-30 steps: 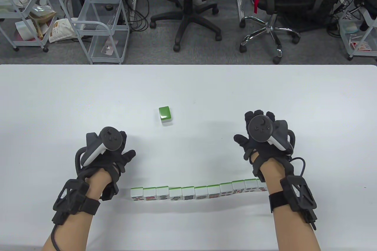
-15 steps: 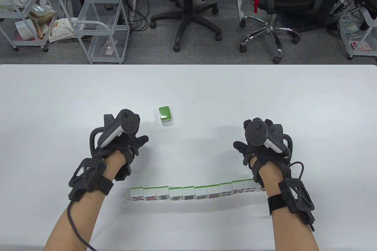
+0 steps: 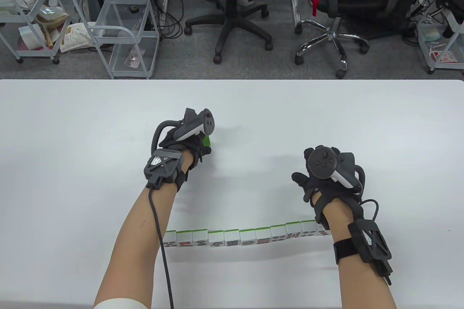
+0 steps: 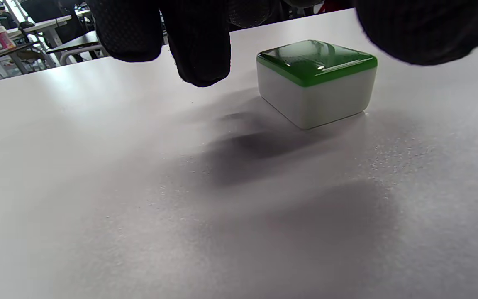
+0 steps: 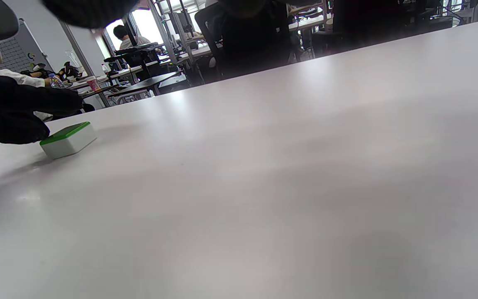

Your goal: Stand mahjong tiles upright in a row

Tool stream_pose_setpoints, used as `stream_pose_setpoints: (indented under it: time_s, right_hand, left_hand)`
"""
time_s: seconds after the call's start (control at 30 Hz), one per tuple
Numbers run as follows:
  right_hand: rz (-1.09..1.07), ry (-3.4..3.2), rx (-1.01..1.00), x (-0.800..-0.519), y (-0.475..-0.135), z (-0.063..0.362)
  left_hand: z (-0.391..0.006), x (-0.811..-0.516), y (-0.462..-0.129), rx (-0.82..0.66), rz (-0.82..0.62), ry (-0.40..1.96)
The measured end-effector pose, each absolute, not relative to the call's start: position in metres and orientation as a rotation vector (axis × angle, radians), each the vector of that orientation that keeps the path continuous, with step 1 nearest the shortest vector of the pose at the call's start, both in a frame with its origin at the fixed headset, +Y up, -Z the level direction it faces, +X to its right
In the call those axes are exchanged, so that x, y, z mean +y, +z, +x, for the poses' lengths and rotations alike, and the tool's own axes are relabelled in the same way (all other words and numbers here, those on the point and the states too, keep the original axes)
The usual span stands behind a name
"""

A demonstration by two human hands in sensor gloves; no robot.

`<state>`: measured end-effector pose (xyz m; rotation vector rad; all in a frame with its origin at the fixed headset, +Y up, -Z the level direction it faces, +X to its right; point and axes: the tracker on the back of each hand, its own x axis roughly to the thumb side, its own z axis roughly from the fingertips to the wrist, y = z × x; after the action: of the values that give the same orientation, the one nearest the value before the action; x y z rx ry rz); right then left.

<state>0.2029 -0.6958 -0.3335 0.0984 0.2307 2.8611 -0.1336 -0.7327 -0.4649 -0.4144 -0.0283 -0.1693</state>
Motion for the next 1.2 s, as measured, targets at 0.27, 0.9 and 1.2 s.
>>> stream_pose_setpoints:
  time_s: [0.27, 0.9, 1.2]
  right_hand:
    - [0.103, 2.846, 0.194, -0.688, -0.33, 0.209]
    - [0.145, 2.814, 0.231, -0.691, -0.328, 0.203]
    - [0.16, 2.791, 0.25, -0.692, -0.325, 0.196]
  left_hand:
    - [-0.111, -0.752, -0.473, -0.087, -0.32, -0.348]
    - [-0.192, -0.71, -0.384, -0.165, -0.395, -0.125]
    - [-0.253, -0.703, -0.322, -0.203, -0.555, -0.024]
